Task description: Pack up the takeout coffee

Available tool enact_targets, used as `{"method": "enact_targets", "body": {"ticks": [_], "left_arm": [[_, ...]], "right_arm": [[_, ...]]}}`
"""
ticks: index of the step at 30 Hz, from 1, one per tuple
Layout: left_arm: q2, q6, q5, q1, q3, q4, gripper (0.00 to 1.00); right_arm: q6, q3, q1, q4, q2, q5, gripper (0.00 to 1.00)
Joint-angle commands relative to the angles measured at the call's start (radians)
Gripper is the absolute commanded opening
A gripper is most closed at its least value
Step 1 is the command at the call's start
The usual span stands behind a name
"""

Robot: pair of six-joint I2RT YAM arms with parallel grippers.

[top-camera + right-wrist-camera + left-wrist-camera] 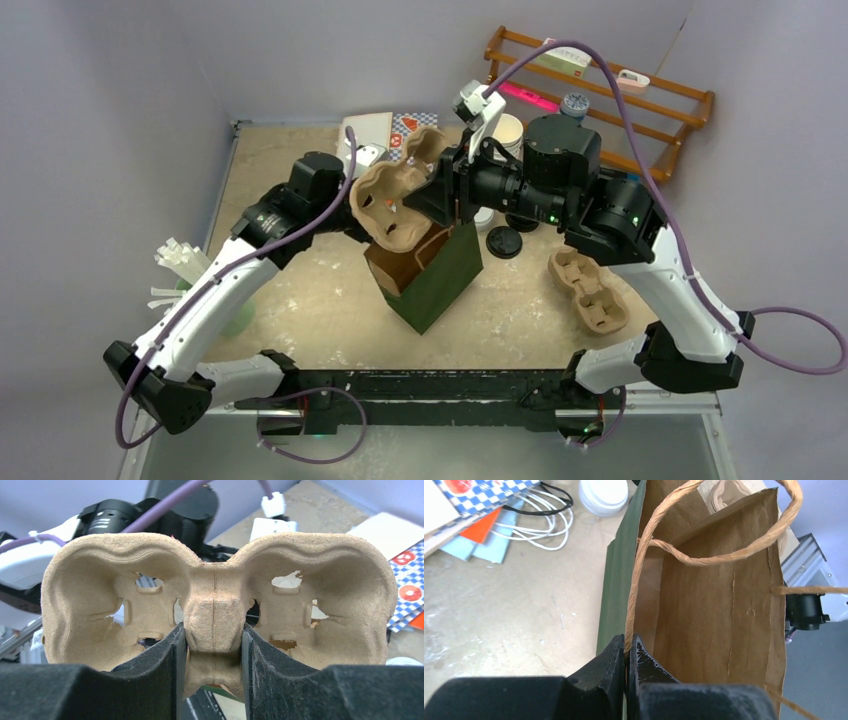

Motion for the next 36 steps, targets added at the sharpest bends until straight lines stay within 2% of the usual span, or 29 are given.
{"method": "enact_targets", "body": {"ticks": [1, 5, 9, 14, 21, 31, 36], "left_arm": [[0.026, -0.042, 0.065, -0.014, -0.037, 0.102, 0.0], [0.029, -0.051, 0.106, -0.014, -0.062, 0.135, 0.0], [0.033, -0.059, 0.102, -0.014, -0.08, 0.15, 0.0], [0.035, -0.066, 0.094, -0.014, -0.088, 0.149, 0.0], [0.031, -0.062, 0.071, -0.012, -0.088, 0.147, 0.0], [0.03, -0.039, 0.088, -0.012, -0.089, 0.152, 0.0], [0.027, -0.04, 0.061, -0.012, -0.088, 0.154, 0.0]], "right_arm": [[0.034, -0.033, -0.001, 0.012, -0.007, -0.113, 0.36], [0.084, -0.149, -0.048, 0.067, -0.032, -0.181, 0.35], [0.159, -0.3, -0.164, 0.193, -0.066, -0.397, 0.33], [0.225, -0.406, -0.199, 0.308, -0.064, -0.565, 0.33], [0.274, -0.441, -0.239, 0.32, -0.049, -0.663, 0.31], [0.341, -0.63, -0.436, 0.429, -0.069, -0.866, 0.31], [0.379, -0.649, -0.447, 0.455, -0.045, -0.908, 0.28]]}}
